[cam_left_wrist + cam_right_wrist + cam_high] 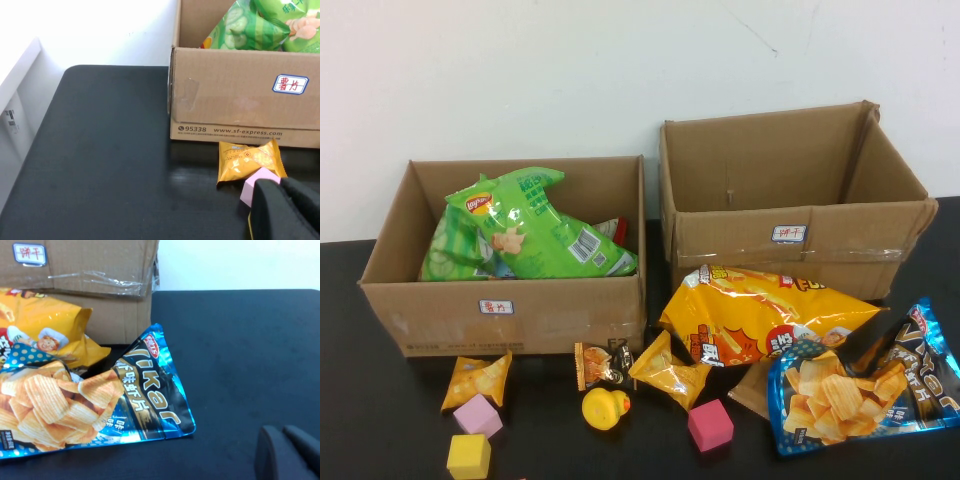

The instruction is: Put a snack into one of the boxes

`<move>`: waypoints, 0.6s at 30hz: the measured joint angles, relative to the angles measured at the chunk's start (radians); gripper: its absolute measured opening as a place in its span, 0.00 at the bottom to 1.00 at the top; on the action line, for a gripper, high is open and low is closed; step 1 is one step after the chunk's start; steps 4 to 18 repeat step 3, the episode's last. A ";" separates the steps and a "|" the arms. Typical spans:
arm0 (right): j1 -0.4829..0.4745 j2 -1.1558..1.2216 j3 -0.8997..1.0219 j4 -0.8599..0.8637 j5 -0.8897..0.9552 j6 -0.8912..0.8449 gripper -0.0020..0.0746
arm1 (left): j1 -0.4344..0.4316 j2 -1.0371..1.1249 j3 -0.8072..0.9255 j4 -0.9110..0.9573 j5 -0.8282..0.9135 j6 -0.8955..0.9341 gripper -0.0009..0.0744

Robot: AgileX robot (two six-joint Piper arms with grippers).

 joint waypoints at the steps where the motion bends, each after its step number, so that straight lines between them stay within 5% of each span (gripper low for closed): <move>1: 0.000 0.000 0.000 0.000 0.000 0.000 0.03 | 0.000 0.000 0.000 0.000 0.000 0.000 0.01; 18: 0.000 0.000 0.000 0.000 0.000 0.000 0.03 | 0.000 0.000 0.000 0.000 0.000 0.000 0.01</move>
